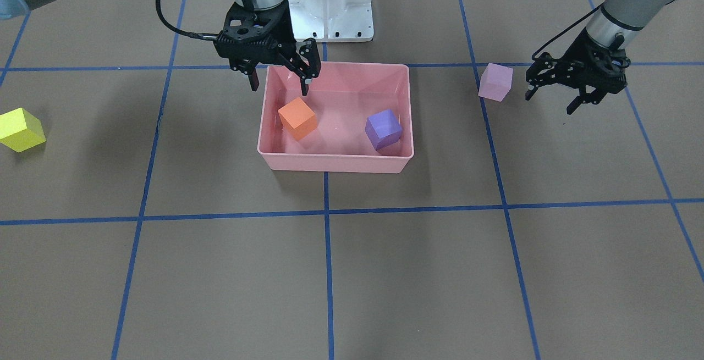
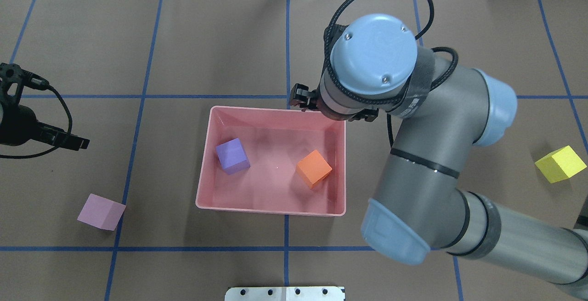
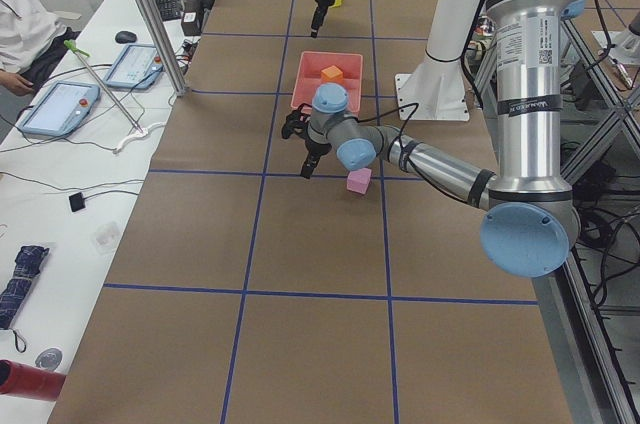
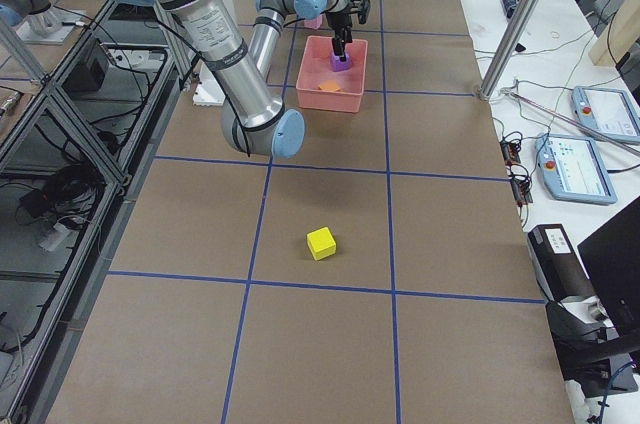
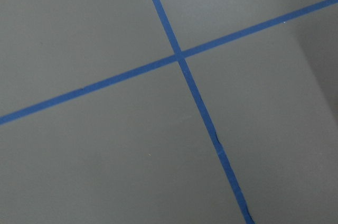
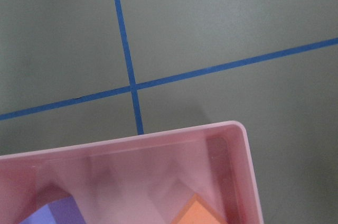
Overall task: Place blocks into pink bin with both arms
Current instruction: 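Grasp the pink cube with the left gripper while the right gripper withdraws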
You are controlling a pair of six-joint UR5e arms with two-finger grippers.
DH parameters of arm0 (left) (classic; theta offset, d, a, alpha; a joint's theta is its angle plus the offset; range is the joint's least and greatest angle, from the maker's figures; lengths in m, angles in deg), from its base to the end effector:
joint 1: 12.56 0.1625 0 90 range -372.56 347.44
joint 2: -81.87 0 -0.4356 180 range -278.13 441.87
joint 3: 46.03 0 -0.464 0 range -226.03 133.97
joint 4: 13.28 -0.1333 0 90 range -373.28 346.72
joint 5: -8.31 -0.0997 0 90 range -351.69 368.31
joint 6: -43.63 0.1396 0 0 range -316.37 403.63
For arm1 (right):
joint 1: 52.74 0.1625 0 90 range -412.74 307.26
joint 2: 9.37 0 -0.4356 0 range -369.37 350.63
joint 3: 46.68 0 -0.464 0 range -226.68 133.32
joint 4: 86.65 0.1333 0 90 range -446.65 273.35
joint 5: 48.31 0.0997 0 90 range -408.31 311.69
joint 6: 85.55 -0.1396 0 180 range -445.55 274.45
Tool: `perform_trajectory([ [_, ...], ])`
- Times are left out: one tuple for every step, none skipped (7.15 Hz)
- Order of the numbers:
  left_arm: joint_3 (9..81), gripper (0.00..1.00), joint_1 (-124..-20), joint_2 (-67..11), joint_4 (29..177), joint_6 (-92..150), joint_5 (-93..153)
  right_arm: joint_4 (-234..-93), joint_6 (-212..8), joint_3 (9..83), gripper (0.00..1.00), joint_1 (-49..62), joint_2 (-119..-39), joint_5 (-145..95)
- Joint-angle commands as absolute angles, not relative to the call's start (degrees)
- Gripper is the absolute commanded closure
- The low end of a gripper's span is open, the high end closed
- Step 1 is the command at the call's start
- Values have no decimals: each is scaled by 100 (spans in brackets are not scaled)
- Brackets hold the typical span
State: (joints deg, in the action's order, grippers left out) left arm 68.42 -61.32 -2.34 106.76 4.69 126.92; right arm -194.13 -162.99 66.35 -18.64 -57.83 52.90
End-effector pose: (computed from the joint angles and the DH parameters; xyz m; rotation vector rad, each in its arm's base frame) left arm 0.3149 -0.4600 0.4534 0.3348 0.8949 0.2491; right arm -0.4839 -0.4558 0.0897 0.1555 -0.8278 0.2732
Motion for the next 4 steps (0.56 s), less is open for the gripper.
perform_trajectory([
  [6946, 0, -5478, -154, 10739, -222, 12110, -19379, -15039, 6687, 0, -910, -6199, 6099],
  [7051, 0, -5222, -110, 10740, -321, 11898, -19361, -14337, 6722, 0, -514, -6497, 6476],
  [7060, 0, -4993, 160, 10974, -365, 11687, -19352, -13868, 6731, 0, -205, -6718, 6663],
  [7061, 0, -4712, 389, 11264, -522, 11407, -19300, -13263, 6731, 0, 137, -6938, 6934],
])
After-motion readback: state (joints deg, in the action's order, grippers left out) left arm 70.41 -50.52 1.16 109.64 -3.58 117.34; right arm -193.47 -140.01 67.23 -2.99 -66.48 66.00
